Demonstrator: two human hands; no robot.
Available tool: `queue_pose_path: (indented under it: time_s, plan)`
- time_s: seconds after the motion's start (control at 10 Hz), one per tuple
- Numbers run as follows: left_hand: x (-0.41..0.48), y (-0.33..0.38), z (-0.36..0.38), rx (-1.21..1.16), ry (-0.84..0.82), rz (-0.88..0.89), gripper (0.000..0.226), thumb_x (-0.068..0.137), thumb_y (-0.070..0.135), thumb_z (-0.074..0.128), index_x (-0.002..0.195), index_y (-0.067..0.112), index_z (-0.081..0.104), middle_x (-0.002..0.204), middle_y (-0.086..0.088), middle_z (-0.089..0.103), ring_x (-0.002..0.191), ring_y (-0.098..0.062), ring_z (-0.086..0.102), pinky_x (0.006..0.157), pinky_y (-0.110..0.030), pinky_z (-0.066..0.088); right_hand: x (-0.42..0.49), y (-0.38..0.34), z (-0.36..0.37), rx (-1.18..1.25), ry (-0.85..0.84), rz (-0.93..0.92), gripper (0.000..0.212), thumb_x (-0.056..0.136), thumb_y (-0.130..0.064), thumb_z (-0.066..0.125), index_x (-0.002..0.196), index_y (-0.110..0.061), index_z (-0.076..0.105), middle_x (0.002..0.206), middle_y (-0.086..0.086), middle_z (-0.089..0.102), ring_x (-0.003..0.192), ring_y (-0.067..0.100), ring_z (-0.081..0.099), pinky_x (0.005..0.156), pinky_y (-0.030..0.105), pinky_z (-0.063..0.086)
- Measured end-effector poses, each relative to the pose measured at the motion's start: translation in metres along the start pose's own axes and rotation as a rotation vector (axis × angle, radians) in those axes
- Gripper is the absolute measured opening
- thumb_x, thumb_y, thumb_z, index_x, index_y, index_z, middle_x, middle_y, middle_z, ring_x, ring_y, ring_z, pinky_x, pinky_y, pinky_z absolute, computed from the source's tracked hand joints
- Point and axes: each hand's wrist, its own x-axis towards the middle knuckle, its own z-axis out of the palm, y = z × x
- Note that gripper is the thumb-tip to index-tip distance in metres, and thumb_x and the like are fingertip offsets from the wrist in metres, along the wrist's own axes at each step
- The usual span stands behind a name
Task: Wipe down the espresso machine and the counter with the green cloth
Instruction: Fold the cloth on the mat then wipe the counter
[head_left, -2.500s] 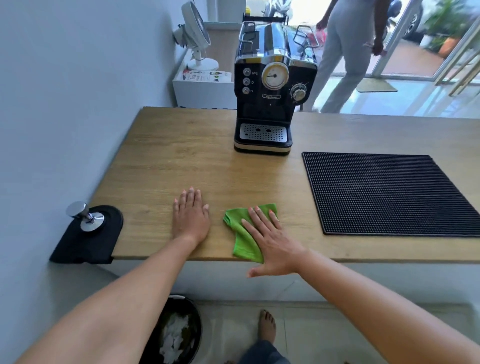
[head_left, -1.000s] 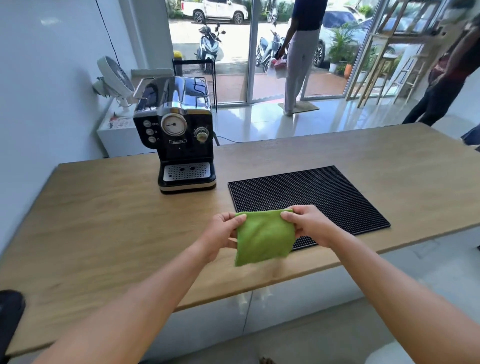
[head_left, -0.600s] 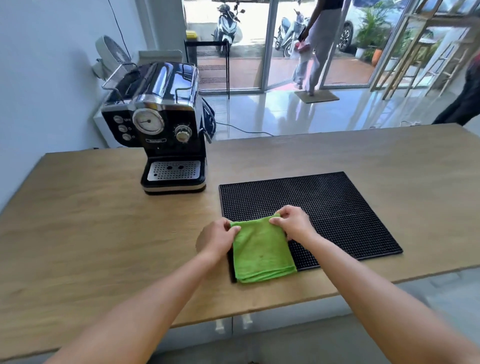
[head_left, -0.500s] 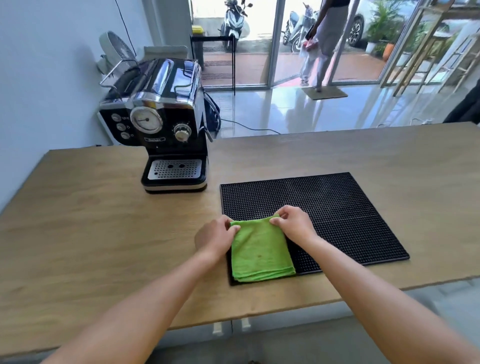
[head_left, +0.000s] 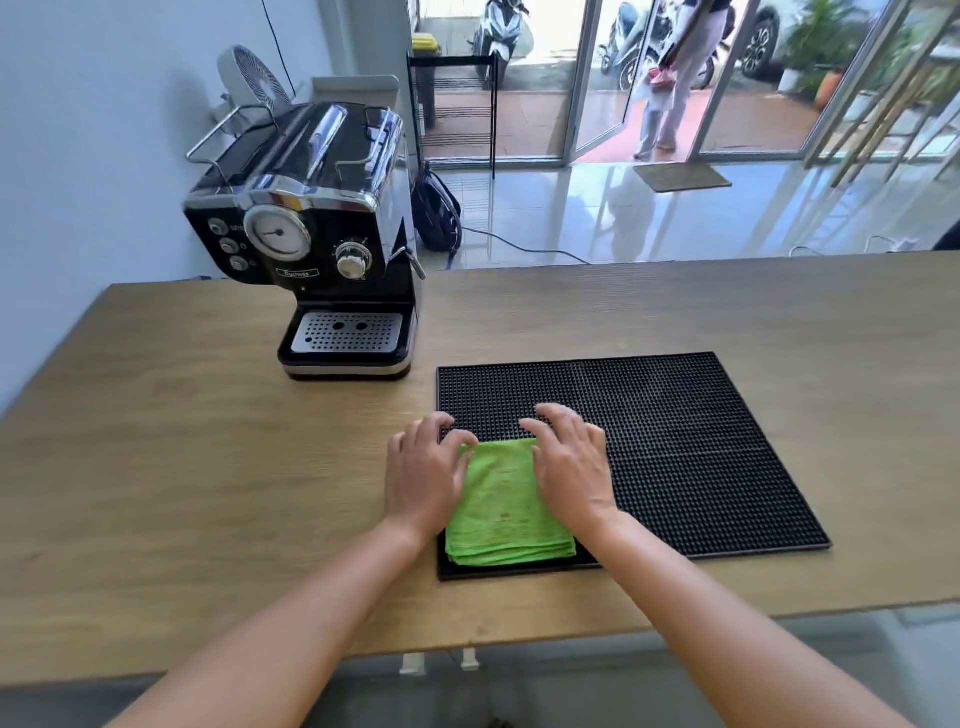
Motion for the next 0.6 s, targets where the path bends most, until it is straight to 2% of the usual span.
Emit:
queue_pose_path:
  time_s: [0.1, 0.2, 0.3, 0.4, 0.5, 0.6]
  plan:
    - [-0.01, 0.003, 0.006, 0.02, -0.067, 0.153, 0.037, 0.092, 0.041, 0.047, 0.123, 0.028, 0.063, 0.13, 0.007, 0.06, 0.127, -0.016, 0.052, 0.112, -0.042, 0.024, -0.012, -0.009, 0.006, -0.006, -0.057, -0.051, 0.043, 0.092, -0.031, 0.045, 0.127, -0.014, 0.063, 0.137, 0.004, 0.059, 0.134, 0.023, 0.05, 0.108, 0.038, 0.027]
    - [-0.021, 0.006, 0.007, 0.115, -0.278, 0.172, 0.066, 0.095, 0.053, 0.017, 0.149, 0.019, 0.033, 0.155, 0.004, 0.031, 0.146, -0.017, 0.024, 0.117, -0.047, 0.003, -0.023, -0.013, 0.012, -0.071, -0.266, 0.05, 0.069, 0.095, -0.051, 0.019, 0.148, -0.012, 0.042, 0.158, 0.003, 0.034, 0.148, 0.018, 0.025, 0.117, 0.039, 0.008]
    - [-0.02, 0.006, 0.004, 0.103, -0.465, 0.093, 0.069, 0.094, 0.058, 0.003, 0.154, 0.024, 0.0, 0.16, 0.009, -0.008, 0.148, -0.014, -0.011, 0.118, -0.047, -0.012, -0.025, -0.01, 0.014, -0.064, -0.433, 0.125, 0.084, 0.085, -0.06, -0.009, 0.157, -0.02, 0.008, 0.165, -0.007, -0.002, 0.151, 0.009, -0.009, 0.119, 0.039, -0.011]
    - [-0.016, 0.004, -0.001, 0.091, -0.537, 0.091, 0.067, 0.098, 0.058, 0.013, 0.154, 0.026, -0.005, 0.161, 0.007, -0.012, 0.147, -0.016, -0.016, 0.119, -0.05, -0.009, -0.021, -0.015, 0.009, -0.067, -0.458, 0.149, 0.088, 0.082, -0.061, -0.012, 0.158, -0.021, 0.005, 0.165, -0.008, -0.005, 0.15, 0.008, -0.012, 0.12, 0.043, -0.009]
    - [-0.012, -0.005, -0.009, 0.026, -0.54, 0.093, 0.067, 0.097, 0.059, 0.019, 0.154, 0.029, -0.001, 0.162, 0.004, -0.009, 0.148, -0.018, -0.013, 0.12, -0.049, -0.006, -0.016, -0.026, 0.001, -0.11, -0.483, 0.213, 0.073, 0.096, -0.059, 0.007, 0.158, -0.02, 0.008, 0.166, -0.005, -0.004, 0.151, 0.012, -0.011, 0.119, 0.048, -0.005]
    - [-0.014, -0.035, -0.023, 0.006, -0.456, -0.009, 0.066, 0.098, 0.058, 0.019, 0.154, 0.027, 0.002, 0.161, 0.003, -0.006, 0.148, -0.017, -0.009, 0.12, -0.047, -0.003, -0.005, -0.062, -0.006, -0.148, -0.437, 0.216, 0.066, 0.102, -0.052, 0.016, 0.158, -0.017, 0.005, 0.165, -0.001, -0.007, 0.151, 0.015, -0.012, 0.119, 0.049, -0.003]
